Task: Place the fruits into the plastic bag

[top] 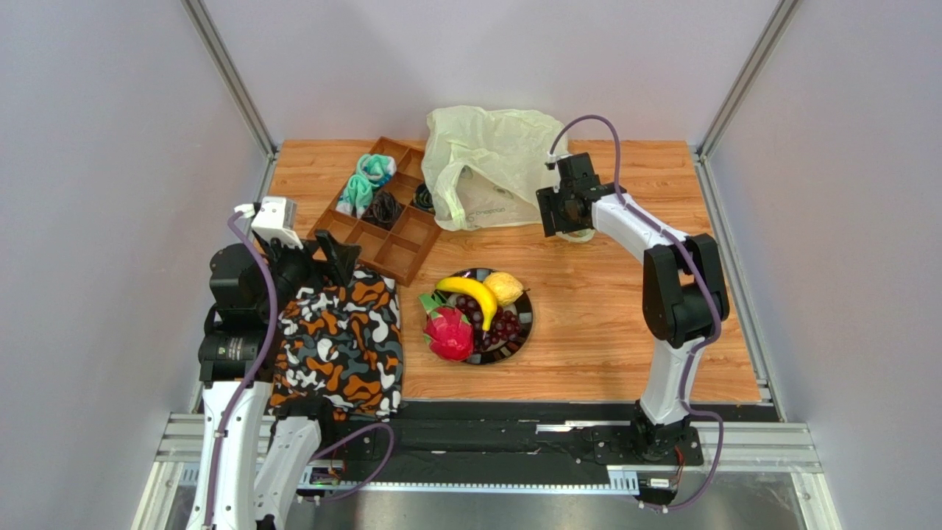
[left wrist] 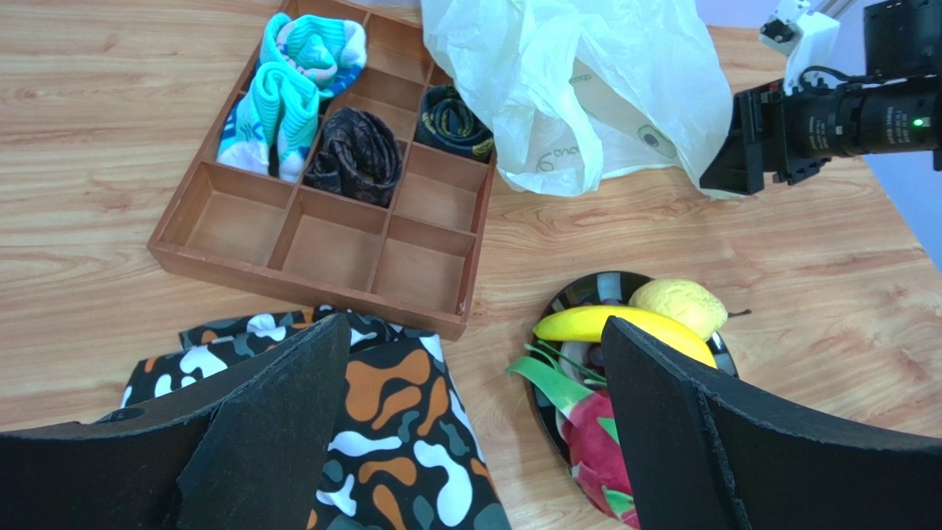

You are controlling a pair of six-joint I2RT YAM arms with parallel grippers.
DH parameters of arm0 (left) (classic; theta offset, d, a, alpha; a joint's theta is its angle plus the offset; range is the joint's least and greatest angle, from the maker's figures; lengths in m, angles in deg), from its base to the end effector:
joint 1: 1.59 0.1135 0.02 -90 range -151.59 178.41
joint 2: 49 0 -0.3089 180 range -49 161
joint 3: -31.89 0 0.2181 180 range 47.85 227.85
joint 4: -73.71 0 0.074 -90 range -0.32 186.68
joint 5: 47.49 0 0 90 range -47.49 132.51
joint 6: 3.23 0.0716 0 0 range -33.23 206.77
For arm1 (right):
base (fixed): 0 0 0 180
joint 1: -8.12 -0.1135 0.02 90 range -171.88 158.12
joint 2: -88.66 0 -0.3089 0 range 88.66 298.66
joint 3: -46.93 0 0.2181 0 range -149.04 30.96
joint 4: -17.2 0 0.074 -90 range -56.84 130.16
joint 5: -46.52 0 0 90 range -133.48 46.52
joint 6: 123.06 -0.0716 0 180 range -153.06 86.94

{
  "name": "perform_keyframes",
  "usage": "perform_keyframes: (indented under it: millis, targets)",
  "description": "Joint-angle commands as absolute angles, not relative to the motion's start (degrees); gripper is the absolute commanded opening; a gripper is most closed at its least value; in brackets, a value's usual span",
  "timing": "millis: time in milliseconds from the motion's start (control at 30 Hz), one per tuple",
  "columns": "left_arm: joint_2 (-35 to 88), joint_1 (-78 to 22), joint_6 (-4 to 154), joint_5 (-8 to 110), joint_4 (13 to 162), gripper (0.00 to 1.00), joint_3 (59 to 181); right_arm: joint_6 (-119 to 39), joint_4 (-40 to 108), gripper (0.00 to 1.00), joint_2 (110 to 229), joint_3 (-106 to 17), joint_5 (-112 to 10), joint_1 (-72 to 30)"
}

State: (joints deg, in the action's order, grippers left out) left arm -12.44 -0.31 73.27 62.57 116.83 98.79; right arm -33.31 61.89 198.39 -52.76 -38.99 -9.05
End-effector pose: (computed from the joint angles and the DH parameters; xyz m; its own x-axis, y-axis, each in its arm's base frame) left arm 0.0984 -0.0224 0.3764 -0.2882 -0.2258 -0.9306 0.2532 0.9193 -0.3014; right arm 0.4058 0.1195 0.2475 -0.7811 -0.2368 -0.5777 -0.2477 0.9669 -0.0614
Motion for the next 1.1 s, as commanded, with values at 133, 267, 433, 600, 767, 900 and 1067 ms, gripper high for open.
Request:
perform_keyframes:
  millis: [133, 267, 433, 600, 767, 900, 1067]
  targets:
    - [-11.65, 0.08, 74.64, 63.78, 114.73, 0.93, 98.74, -30.25, 60.76, 0.63, 203.53, -57.37, -38.47, -9.01]
    - [-11.29, 0.00, 74.64, 64.57, 114.64, 0.93, 98.74, -29.98, 61.46, 0.61, 205.99, -58.69, -36.80, -8.93]
    - [-11.12, 0.08, 74.55, 65.54, 114.20, 0.93, 98.65, -29.72, 61.29, 0.41, 206.17, -58.60, -36.71, -8.93]
    - [-11.29, 0.08, 74.64, 68.68, 113.24, 0.93, 98.48, -31.47, 62.60, 0.04, 203.71, -58.07, -37.24, -8.58]
    - [-12.00, 0.00, 73.94, 72.13, 110.25, 0.93, 97.42, -34.99, 66.03, 0.00, 196.16, -56.67, -38.11, -8.05]
    - [-11.65, 0.00, 73.50, 73.63, 109.10, 0.93, 97.25, -37.10, 66.91, 0.00, 184.41, -54.65, -42.15, -8.05]
    - [-9.98, 0.00, 72.01, 82.23, 103.59, 0.93, 96.99, -40.79, 65.07, 0.00, 174.98, -51.40, -50.58, -8.14]
